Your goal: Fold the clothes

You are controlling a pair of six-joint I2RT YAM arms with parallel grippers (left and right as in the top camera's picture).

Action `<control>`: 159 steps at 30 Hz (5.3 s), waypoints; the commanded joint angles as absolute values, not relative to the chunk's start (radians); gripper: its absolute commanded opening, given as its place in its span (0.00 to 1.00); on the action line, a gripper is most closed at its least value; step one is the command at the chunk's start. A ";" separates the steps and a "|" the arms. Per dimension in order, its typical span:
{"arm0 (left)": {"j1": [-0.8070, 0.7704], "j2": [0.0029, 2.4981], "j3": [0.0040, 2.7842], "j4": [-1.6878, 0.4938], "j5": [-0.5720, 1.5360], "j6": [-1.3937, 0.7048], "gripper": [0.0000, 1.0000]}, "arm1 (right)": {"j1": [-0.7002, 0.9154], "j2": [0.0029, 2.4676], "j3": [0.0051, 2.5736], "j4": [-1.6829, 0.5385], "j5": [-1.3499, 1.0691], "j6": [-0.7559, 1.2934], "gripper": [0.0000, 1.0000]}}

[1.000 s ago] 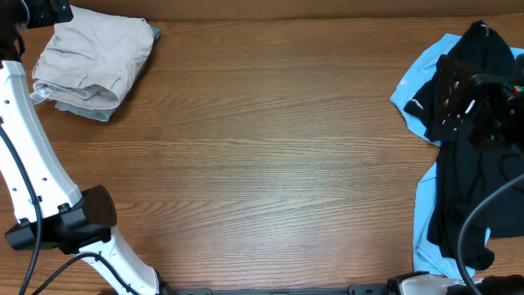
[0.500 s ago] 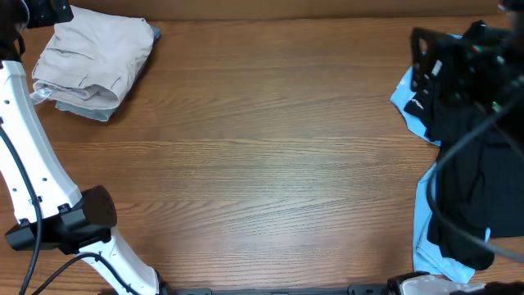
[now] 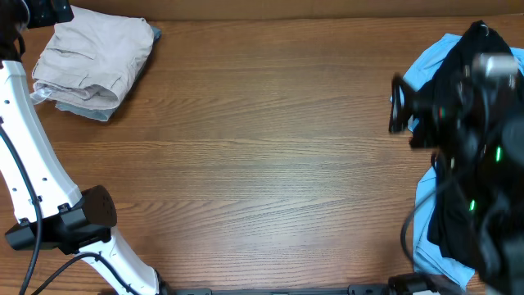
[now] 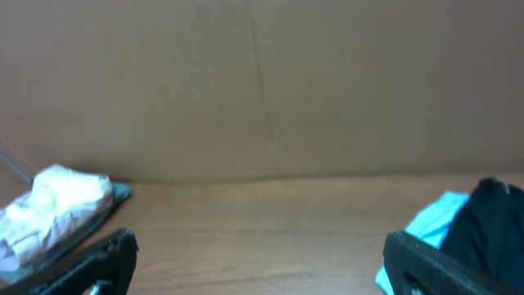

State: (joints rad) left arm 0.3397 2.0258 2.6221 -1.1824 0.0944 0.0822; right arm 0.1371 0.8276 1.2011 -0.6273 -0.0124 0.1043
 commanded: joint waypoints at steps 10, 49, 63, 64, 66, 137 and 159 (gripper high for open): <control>0.333 2.028 2.622 -1.182 0.104 0.090 1.00 | 0.044 0.339 0.421 -0.249 -0.178 -0.015 1.00; 0.333 2.028 2.622 -1.182 0.104 0.090 1.00 | 0.026 0.002 0.008 -0.076 -0.061 -0.015 1.00; 0.327 1.982 2.587 -1.206 0.101 0.090 0.99 | 0.026 0.002 0.008 -0.076 -0.061 -0.015 1.00; 0.327 1.959 2.554 -1.206 0.101 0.090 1.00 | 0.026 0.002 0.008 -0.076 -0.061 -0.015 1.00; 0.327 1.894 2.456 -1.203 0.101 0.090 1.00 | 0.026 0.002 0.008 -0.076 -0.061 -0.015 1.00; 0.078 0.004 0.005 -0.074 0.044 0.045 1.00 | 0.026 0.002 0.008 -0.076 -0.061 -0.015 1.00; 0.078 0.005 0.005 -0.074 0.044 0.045 1.00 | 0.026 0.002 0.008 -0.076 -0.061 -0.015 1.00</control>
State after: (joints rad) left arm 0.0799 0.0154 0.0105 -0.0750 0.0486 0.0547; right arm 0.0322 0.0120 0.0181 -0.0811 -0.0704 -0.0113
